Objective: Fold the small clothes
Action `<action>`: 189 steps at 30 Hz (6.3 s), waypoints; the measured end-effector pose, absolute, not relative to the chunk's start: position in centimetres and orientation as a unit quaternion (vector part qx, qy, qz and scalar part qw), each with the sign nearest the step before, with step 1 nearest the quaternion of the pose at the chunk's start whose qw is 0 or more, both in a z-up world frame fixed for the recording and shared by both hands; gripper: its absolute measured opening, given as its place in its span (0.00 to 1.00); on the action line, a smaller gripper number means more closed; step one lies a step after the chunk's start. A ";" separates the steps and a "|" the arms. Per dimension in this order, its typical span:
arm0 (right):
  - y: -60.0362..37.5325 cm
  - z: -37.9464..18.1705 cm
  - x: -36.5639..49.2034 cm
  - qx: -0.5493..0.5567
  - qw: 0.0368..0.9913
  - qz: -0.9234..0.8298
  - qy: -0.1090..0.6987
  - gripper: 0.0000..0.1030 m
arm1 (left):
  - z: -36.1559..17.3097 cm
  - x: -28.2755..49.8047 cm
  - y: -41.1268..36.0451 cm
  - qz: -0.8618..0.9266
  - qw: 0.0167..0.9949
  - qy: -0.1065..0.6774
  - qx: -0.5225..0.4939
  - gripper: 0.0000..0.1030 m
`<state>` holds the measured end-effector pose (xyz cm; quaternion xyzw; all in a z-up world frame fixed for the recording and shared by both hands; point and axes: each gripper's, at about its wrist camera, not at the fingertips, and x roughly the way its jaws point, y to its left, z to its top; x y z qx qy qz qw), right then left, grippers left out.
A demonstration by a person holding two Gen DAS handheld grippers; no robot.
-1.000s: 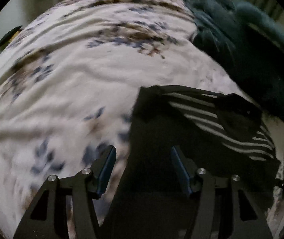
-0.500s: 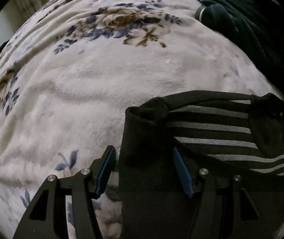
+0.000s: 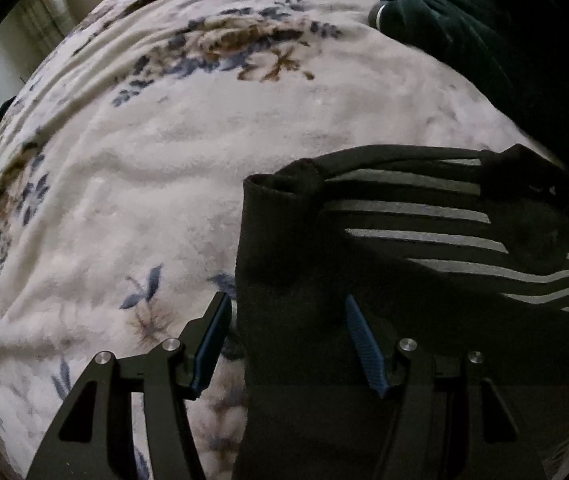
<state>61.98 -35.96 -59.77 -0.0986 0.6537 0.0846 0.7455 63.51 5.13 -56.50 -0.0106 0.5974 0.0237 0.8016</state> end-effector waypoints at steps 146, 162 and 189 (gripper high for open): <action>-16.0 -66.0 24.4 0.220 0.551 0.135 0.793 0.29 | -57.0 21.6 13.6 -0.013 0.725 0.630 -0.276 0.06; -18.2 -58.1 33.6 0.205 0.605 0.114 0.761 0.41 | -48.8 33.2 19.5 -0.118 0.726 0.616 -0.282 0.44; -19.9 -61.4 60.3 0.221 0.738 0.049 0.635 0.29 | -57.0 68.5 12.9 -0.155 0.797 0.570 -0.124 0.04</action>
